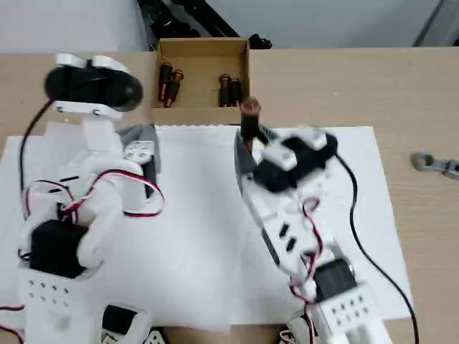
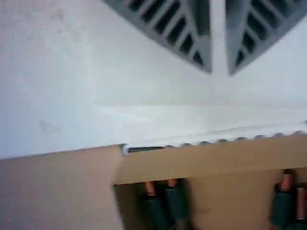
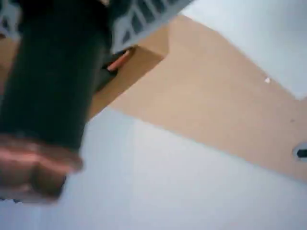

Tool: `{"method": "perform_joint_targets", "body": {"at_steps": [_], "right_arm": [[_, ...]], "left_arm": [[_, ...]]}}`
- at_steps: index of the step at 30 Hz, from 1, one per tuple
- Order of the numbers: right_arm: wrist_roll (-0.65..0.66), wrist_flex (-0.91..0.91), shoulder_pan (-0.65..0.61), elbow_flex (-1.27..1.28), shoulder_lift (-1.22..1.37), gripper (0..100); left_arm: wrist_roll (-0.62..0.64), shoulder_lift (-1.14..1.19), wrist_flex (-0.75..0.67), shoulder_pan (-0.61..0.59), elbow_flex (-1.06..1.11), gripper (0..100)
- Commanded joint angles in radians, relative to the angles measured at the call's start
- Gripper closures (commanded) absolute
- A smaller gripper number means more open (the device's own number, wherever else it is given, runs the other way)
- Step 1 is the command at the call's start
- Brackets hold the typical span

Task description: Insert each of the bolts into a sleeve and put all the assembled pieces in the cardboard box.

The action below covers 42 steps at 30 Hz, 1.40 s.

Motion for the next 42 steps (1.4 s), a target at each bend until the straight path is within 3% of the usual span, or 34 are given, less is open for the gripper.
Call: {"method": "perform_joint_targets", "body": {"at_steps": [1,6,15,27,35,42], "right_arm": [[-0.002,-0.108,0.012,-0.187,0.228,99.5],[-0.089,-0.251,0.064,-0.362,0.529,99.5],[-0.212,-0.340,0.125,-0.784,1.109,99.5],[-0.160,-0.337,0.108,-1.336,1.816,99.5],[-0.063,-0.246,0.101,-1.453,2.018,98.7],[-0.150,-0.173,0.087,-1.453,2.018,76.0]], "left_arm": [[-0.034,-0.002,0.035,-0.071,-0.036,99],[-0.178,0.000,0.075,-0.166,0.021,99],[-0.198,-0.002,0.072,-0.333,0.162,99],[-0.198,-0.002,0.008,-0.339,0.282,99],[-0.196,-0.002,-0.028,-0.336,0.367,99],[-0.196,-0.002,-0.028,-0.336,0.380,99]]}}
